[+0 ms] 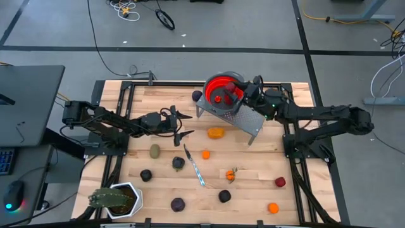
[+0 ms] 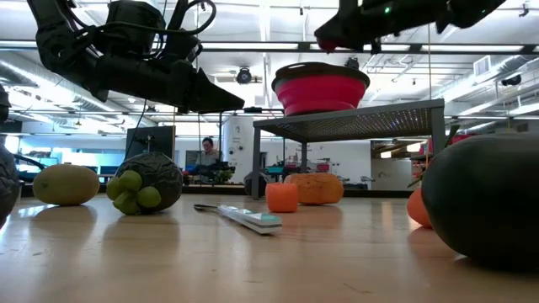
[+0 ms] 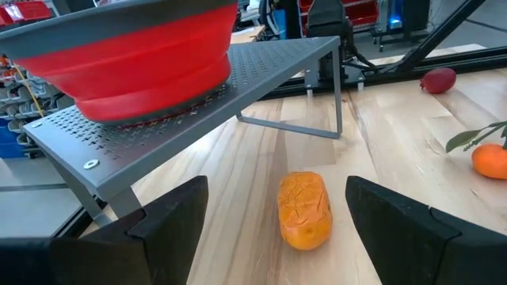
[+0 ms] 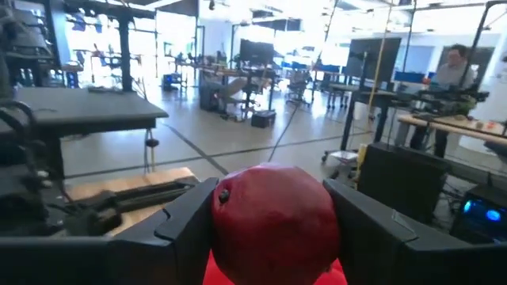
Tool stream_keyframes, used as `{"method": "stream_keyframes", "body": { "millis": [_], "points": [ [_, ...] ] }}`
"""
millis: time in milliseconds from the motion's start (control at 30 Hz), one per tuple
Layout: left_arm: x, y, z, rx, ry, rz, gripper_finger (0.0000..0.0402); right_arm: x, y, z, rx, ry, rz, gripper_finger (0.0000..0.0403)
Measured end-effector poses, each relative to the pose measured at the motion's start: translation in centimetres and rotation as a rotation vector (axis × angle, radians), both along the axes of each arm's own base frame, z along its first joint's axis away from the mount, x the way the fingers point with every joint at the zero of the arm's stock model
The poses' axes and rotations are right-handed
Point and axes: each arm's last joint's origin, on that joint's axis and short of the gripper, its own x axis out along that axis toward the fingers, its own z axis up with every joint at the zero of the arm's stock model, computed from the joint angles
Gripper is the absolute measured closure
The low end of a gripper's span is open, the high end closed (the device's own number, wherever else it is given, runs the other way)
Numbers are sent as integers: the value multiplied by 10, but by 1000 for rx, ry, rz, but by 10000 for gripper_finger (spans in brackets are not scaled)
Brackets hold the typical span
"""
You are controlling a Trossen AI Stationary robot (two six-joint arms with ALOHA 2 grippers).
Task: Pick & Place Fruit
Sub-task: Put the top pomegranate into the red strainer bowl, then put the middle orange into the red strainer bowl
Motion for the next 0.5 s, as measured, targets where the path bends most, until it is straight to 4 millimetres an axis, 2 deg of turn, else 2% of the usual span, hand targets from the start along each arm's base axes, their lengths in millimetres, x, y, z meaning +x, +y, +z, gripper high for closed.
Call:
{"method": "stream_keyframes", "body": {
  "millis": [167, 500],
  "points": [
    [0, 0, 0, 0, 0, 0, 95, 3, -15, -4, -1, -16, -49, 156],
    [0, 0, 0, 0, 0, 0, 95, 10, -27, -13, -2, -9, -41, 119]
  ]
}}
